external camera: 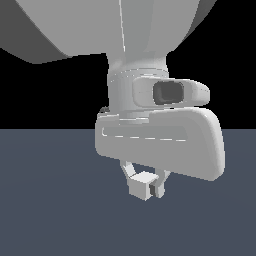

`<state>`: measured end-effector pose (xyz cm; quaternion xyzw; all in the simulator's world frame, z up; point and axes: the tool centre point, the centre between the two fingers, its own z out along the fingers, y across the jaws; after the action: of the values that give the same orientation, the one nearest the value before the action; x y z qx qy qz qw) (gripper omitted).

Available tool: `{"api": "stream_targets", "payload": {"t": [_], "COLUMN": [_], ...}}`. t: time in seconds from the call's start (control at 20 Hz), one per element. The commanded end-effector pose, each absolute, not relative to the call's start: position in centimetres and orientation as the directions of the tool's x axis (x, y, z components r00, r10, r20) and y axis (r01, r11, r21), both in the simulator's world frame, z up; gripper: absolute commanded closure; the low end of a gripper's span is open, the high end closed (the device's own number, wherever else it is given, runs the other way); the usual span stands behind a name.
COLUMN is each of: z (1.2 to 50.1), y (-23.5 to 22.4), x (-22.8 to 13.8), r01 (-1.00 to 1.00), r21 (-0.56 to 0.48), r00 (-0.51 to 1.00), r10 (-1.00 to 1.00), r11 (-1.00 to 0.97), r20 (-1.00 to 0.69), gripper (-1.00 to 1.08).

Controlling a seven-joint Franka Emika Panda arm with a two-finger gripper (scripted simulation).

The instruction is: Plug the charger into the wall socket.

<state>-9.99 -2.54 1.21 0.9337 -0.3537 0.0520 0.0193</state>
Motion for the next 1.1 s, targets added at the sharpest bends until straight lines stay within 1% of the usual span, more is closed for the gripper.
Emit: {"api": "stream_targets", "payload": {"t": [0.0,0.25,0.5,0.75,1.05], "z": [1.2,1.4,2.4,3.9,6.5], "y": [-2.5,-2.6,-2.7,-2.8,-2.5], "x": [-10.0,-9.7,-8.8,-7.0,-4.2], "r01": [-0.662,-0.653,-0.614,-0.544,-0.418], "r21": [0.000,0.000,0.000,0.001,0.002], "r00": [0.745,0.753,0.784,0.834,0.903], "r10": [-0.658,-0.649,-0.610,-0.540,-0.415], "r11": [-0.749,-0.758,-0.789,-0.839,-0.908], "r20": [0.110,0.111,0.112,0.113,0.113], "gripper": [1.08,1.08,1.08,1.08,1.08]}}
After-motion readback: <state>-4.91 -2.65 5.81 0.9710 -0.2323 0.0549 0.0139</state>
